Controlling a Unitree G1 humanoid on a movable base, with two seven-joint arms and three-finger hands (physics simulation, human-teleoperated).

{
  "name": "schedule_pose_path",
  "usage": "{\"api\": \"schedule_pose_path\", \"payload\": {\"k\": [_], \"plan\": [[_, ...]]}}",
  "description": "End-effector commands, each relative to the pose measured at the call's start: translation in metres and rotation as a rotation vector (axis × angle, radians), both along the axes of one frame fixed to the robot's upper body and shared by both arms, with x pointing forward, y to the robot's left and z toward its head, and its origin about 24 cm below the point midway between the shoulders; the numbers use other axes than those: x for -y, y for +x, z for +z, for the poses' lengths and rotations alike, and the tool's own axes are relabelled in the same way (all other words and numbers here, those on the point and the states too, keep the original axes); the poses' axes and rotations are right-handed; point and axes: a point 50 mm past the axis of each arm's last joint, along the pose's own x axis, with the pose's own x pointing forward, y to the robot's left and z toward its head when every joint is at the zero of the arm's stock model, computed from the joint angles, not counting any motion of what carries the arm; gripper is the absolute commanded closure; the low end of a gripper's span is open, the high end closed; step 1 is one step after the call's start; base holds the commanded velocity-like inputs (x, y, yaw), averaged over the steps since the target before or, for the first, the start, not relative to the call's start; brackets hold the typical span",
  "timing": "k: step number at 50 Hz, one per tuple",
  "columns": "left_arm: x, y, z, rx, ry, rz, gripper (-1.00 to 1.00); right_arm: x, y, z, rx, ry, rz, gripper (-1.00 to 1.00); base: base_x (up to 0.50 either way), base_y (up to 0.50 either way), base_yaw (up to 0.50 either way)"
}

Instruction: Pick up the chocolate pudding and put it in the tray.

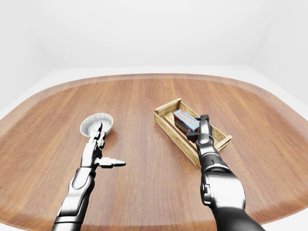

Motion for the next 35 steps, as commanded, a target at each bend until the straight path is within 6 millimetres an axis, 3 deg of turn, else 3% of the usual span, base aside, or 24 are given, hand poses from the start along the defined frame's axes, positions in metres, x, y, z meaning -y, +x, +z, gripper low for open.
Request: {"api": "schedule_pose_path", "payload": {"k": [1,35], "plan": [[0.000,0.000,0.000,-0.003,-0.001,-0.001,-1.00,0.001,-0.002,-0.001,0.002,-0.015,-0.014,1.00,0.00,0.00,0.00],[0.001,0.000,-0.001,-0.003,0.000,-0.002,-1.00,0.005,-0.013,-0.016,-0.043,-0.031,-0.025,1.00,0.00,0.00,0.00]]}}
